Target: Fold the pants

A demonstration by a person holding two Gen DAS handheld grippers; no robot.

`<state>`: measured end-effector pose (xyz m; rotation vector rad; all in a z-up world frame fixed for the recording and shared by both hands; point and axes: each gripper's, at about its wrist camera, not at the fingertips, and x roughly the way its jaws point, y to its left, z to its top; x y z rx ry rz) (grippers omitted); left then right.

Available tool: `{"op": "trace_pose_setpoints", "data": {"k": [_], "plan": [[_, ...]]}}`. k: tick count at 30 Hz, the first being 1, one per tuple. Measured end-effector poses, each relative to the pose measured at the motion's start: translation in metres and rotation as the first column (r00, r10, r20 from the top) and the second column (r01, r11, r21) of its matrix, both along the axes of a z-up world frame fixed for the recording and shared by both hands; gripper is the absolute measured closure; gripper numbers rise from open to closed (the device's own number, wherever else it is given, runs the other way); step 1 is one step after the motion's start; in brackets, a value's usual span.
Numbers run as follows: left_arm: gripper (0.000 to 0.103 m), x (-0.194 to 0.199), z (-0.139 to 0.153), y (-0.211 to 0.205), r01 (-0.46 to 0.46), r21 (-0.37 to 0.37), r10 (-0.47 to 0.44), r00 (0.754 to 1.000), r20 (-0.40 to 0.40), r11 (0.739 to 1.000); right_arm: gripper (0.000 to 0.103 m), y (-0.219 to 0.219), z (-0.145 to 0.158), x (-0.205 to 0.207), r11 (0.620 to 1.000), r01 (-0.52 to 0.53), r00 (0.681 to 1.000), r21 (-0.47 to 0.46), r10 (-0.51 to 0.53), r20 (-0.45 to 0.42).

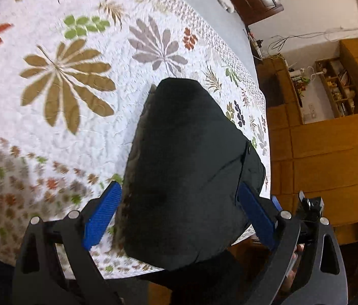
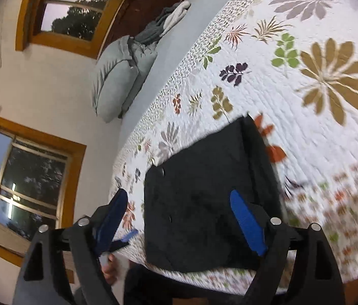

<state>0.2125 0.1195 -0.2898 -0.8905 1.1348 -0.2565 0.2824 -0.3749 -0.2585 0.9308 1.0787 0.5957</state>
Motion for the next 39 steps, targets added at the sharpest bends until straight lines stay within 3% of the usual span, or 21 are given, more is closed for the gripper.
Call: {"op": "trace_pose_setpoints", "data": {"k": [4,7,10,14,17,21,29,35,39], "plan": [[0.009,0.016,-0.014,-0.003,0.017,-0.034,-0.018,0.999,-0.031,0.999,0.019,0.008,-0.027,0.033,0.998,0.016,0.998,0.057,-0.012,-0.066],[0.009,0.026,-0.019,-0.003,0.037,-0.051,-0.038,0.999,-0.025,0.998,0.020,0.012,-0.052,0.046,1.000,0.005,0.992,0.018,-0.003,-0.123],[0.009,0.039,-0.029,-0.002,0.070,-0.100,-0.074,0.996,-0.045,0.993,0.023,0.007,-0.058,0.043,1.000,-0.015,0.992,0.015,0.017,-0.127],[0.009,0.058,-0.044,0.000,0.120,-0.184,-0.137,0.987,-0.081,0.976,0.008,-0.017,-0.049,0.037,0.998,-0.053,0.992,0.013,0.054,-0.110],[0.009,0.071,-0.056,-0.002,0.167,-0.223,-0.195,0.975,-0.109,0.961,0.003,-0.035,-0.060,0.032,0.993,-0.119,0.977,-0.009,0.115,-0.181],[0.009,0.083,-0.068,-0.012,0.230,-0.240,-0.265,0.956,-0.124,0.943,0.003,-0.040,-0.075,0.026,0.977,-0.209,0.952,0.031,0.211,-0.222],[0.008,0.094,-0.082,-0.029,0.265,-0.272,-0.306,0.944,-0.120,0.925,0.003,0.015,-0.094,0.034,0.912,-0.409,0.884,0.036,0.406,-0.233],[0.006,0.099,-0.091,-0.035,0.291,-0.269,-0.332,0.935,-0.121,0.918,0.003,0.035,-0.106,0.032,0.890,-0.455,0.860,0.024,0.446,-0.249],[0.005,0.103,-0.092,-0.055,0.370,-0.253,-0.404,0.909,-0.098,0.894,0.003,0.039,-0.104,0.032,0.885,-0.464,0.852,0.032,0.456,-0.256]]}}
